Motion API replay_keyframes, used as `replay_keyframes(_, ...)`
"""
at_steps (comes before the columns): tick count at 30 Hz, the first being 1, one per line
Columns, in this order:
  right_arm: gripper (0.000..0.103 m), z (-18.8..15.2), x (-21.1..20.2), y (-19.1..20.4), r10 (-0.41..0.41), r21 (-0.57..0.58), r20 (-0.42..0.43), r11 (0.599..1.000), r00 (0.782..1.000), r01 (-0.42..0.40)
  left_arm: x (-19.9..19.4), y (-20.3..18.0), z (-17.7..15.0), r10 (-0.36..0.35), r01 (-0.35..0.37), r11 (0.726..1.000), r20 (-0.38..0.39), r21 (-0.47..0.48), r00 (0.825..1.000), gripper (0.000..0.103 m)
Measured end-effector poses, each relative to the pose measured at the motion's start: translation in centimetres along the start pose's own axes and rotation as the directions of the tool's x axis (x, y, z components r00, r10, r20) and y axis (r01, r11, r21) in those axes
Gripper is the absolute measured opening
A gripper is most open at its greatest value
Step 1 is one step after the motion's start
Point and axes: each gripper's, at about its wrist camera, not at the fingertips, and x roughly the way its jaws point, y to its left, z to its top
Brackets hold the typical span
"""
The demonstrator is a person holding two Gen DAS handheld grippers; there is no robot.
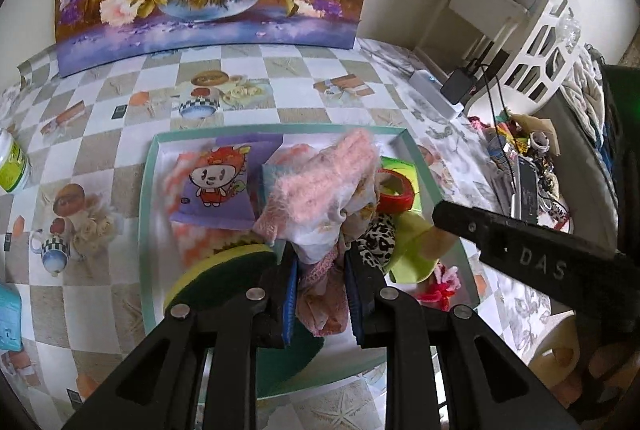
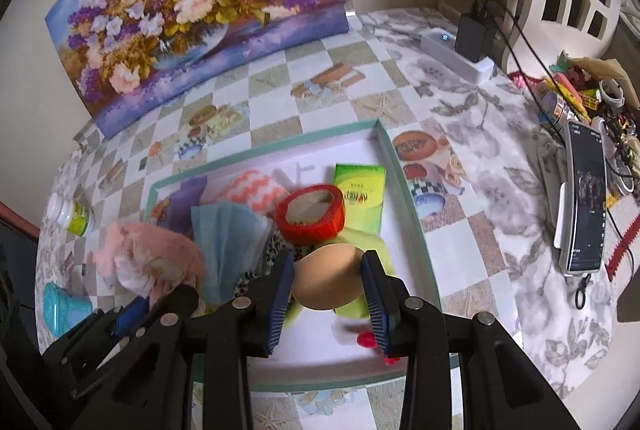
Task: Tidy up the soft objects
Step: 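Lift the cloth and sponge and carry both tools over the white tray, then open the left tool to drop the pink cloth while the right tool releases the tan sponge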
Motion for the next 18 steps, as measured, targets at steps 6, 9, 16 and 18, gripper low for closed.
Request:
replay_keyframes(6,0.038,-0.5,0.9,0.3,-0.010,-0.015,-0.044,1.000,0.999,0.010,0.2,0.4,0.0,0.009,-0.009,1.000,-0.007,-0.008,1.000,0.023)
replay_keyframes(9,0.038,-0.7,1.1,0.4,-0.013,-0.020,-0.053,1.000,0.998,0.012,0.0,0.5,0.1,0.003,-0.003,1.000,-0.005,-0.009,1.000,0.028)
replay_keyframes(16,0.038,-0.6,0.8,0.7,-0.010,-0.029,-0.048,1.000,0.999,0.008,-1.0,0.7,0.4,-0.017,0.018,1.000,0.017,-0.010,1.000,0.040)
replay_keyframes(18,0.038,-0.6,0.8,0.8,-0.011,-0.032,-0.048,0.999,0.999,0.009,-1.3,0.8,0.5,-0.024,0.024,1.000,0.029,-0.015,0.999,0.046)
